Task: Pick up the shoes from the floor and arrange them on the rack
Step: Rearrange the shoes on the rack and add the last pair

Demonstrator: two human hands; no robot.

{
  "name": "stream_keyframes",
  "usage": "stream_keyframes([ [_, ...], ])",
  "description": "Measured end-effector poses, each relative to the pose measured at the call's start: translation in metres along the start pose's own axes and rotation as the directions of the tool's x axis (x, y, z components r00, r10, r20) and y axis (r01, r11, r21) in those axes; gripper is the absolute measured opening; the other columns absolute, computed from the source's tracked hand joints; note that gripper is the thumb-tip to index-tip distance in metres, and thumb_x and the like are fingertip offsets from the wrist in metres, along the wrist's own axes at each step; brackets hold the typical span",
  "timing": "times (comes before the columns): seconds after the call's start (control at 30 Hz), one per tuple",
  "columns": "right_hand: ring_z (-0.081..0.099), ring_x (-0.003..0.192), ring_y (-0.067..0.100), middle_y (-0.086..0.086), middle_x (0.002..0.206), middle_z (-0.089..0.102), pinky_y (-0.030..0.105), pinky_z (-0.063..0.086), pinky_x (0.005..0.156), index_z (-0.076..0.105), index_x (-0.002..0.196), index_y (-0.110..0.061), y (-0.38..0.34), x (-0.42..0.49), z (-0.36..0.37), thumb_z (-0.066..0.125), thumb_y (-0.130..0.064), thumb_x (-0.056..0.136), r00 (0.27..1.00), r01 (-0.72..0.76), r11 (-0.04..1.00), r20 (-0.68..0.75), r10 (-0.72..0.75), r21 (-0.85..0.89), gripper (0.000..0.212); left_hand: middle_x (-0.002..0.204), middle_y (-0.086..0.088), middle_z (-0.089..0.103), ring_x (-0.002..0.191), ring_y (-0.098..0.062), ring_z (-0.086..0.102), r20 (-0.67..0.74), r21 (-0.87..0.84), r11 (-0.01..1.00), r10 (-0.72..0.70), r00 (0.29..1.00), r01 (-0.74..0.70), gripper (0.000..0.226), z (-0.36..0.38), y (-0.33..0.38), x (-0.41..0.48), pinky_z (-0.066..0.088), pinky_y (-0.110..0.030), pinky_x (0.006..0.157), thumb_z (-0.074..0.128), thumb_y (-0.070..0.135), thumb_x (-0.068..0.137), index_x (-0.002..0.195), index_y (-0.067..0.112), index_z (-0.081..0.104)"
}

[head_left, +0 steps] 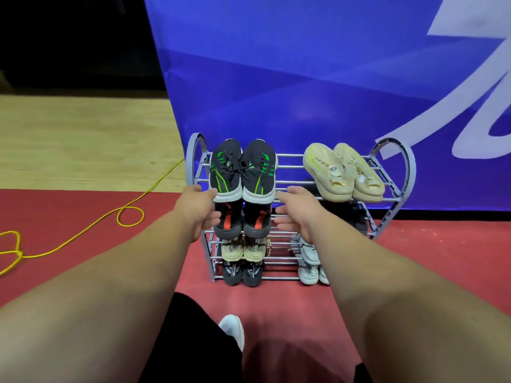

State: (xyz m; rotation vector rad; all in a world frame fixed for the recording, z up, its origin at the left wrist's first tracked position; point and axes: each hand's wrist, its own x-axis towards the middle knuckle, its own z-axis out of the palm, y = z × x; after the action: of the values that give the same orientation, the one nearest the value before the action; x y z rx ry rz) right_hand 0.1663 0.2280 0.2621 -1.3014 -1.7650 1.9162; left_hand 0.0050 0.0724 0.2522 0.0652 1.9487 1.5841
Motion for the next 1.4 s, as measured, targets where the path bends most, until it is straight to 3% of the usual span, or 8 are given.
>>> stream_keyframes([
  [0.17,0.07,0.091,0.029,0.016,0.134,0.057,0.045,0.063,0.082,0.027,0.156,-0.038,0.0,0.022,0.038,0.056,-0.045,0.098,1.0,-0.02,1.0,-0.015,0.021,0.015,0.065,0.126,-0.014,0.057,0.092,-0.032,0.072,0.04,0.012,1.0,-0.025,0.999,0.025,0.069,0.009,-0.001,0.02,0.063,-0.039,0.072,0.061,0.03,0.099,0.157,0.031,0.024],
  [0.33,0.074,0.088,0.028,0.01,0.124,0.065,0.038,0.065,0.075,0.055,0.122,-0.029,0.001,0.037,0.05,0.058,-0.031,0.1,0.998,-0.013,0.987,-0.06,0.023,0.161,0.022,0.128,-0.01,0.064,0.087,-0.024,0.073,0.08,-0.055,0.998,-0.002,0.997,0.007,0.056,0.016,-0.005,0.035,0.062,-0.03,0.062,0.06,0.021,0.1,0.151,0.029,0.039],
  [0.5,0.071,0.08,0.023,0.011,0.119,0.07,0.03,0.063,0.063,0.059,0.099,-0.031,0.002,0.045,0.046,0.052,-0.019,0.1,0.99,0.005,0.98,-0.139,0.024,0.2,0.013,0.129,-0.009,0.065,0.09,-0.023,0.075,0.088,-0.108,0.994,0.006,0.996,0.004,0.059,0.012,-0.006,0.04,0.061,-0.028,0.065,0.063,0.017,0.099,0.151,0.03,0.039],
  [0.87,0.073,0.088,0.027,0.012,0.124,0.061,0.038,0.064,0.075,0.052,0.14,-0.035,0.006,0.039,0.035,0.054,-0.031,0.101,0.995,-0.044,0.993,-0.084,0.054,0.111,0.038,0.125,-0.014,0.061,0.092,-0.026,0.074,0.098,-0.08,0.997,-0.01,0.995,0.018,0.061,0.015,-0.012,0.037,0.062,-0.031,0.067,0.06,0.024,0.101,0.155,0.029,0.032],
  [0.97,0.07,0.087,0.027,0.012,0.132,0.058,0.042,0.063,0.081,0.04,0.154,-0.022,0.003,0.032,0.022,0.056,-0.031,0.102,0.994,-0.033,0.999,-0.101,0.033,-0.004,0.055,0.121,-0.014,0.063,0.091,-0.026,0.072,0.048,0.004,1.0,-0.009,0.999,0.009,0.061,0.007,-0.006,0.031,0.063,-0.037,0.074,0.061,0.025,0.1,0.153,0.022,0.032],
  [1.07,0.06,0.08,0.026,0.011,0.11,0.06,0.048,0.059,0.084,0.047,0.147,-0.008,0.0,0.019,0.008,0.059,-0.027,0.1,0.99,0.026,0.98,-0.133,-0.053,-0.199,0.052,0.112,-0.013,0.063,0.084,-0.028,0.068,0.016,0.161,0.984,0.068,0.998,-0.07,0.05,-0.002,-0.002,0.018,0.061,-0.049,0.084,0.061,0.028,0.098,0.142,0.014,0.044],
  [1.23,0.063,0.107,0.03,0.015,0.125,0.067,0.039,0.049,0.094,0.05,0.144,-0.005,-0.015,-0.019,-0.024,0.056,-0.038,0.097,0.977,0.097,0.713,-0.071,-0.203,-0.695,0.057,0.097,-0.014,0.071,0.085,-0.033,0.063,0.115,0.68,0.642,0.383,0.917,-0.354,0.024,-0.005,0.014,-0.016,0.05,-0.036,0.067,0.054,0.03,0.095,0.098,0.009,0.062],
  [1.4,0.055,0.129,0.033,0.015,0.147,0.055,0.037,0.045,0.101,0.039,0.154,-0.011,-0.027,-0.057,-0.054,0.057,-0.048,0.096,0.969,0.094,0.547,-0.049,-0.242,-0.832,0.071,0.135,-0.011,0.055,0.117,-0.031,0.058,0.273,0.835,0.321,0.463,0.843,-0.446,0.052,0.01,0.04,-0.045,0.048,-0.039,0.094,0.051,0.046,0.094,0.138,0.019,0.052],
])
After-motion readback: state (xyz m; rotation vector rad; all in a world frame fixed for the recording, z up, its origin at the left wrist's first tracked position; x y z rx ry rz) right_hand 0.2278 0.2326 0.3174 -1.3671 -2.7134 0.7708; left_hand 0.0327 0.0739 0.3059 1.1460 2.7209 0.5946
